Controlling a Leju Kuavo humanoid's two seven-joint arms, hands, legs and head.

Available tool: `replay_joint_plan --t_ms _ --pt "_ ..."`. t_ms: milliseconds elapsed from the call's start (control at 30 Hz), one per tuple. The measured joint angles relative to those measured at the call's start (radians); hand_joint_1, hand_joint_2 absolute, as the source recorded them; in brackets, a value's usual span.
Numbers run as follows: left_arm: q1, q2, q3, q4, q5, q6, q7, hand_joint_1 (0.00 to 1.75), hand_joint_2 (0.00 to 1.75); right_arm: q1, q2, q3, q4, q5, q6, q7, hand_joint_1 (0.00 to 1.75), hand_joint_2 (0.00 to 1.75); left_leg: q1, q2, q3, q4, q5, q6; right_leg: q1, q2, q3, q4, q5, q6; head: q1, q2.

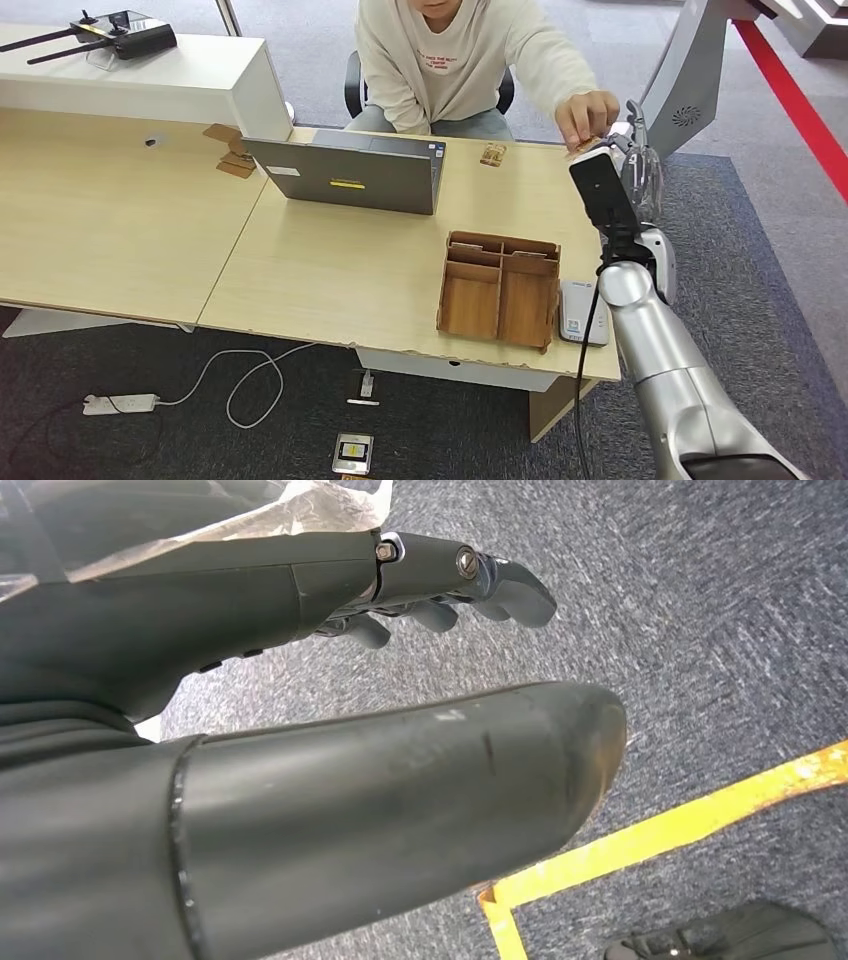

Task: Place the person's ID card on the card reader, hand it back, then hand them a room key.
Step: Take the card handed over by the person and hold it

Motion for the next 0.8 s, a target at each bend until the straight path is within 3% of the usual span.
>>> replay_joint_plan --t_ms 367,800 --pt "0.0 -0.003 0.0 0.0 0.006 0.006 0.0 0.0 0.0 -0.026 -0.01 0.0 0.02 -0.017 -0.009 -0.001 1.75 1.75 0.0 0.0 0.0 0.0 0.0 0.0 0.0 0.0 0.0 0.0 0.0 0.0 0.0 0.0" --pt "0.002 -0.001 0.0 0.0 0.018 0.017 0.017 0.0 0.0 0.006 -0.139 -0.021 0.136 0.035 0.013 0.032 1.75 1.75 0.0 0.0 0.0 0.0 0.0 0.0 -0.002 0.0 -0.001 -0.001 0.0 0.0 0.0 0.0"
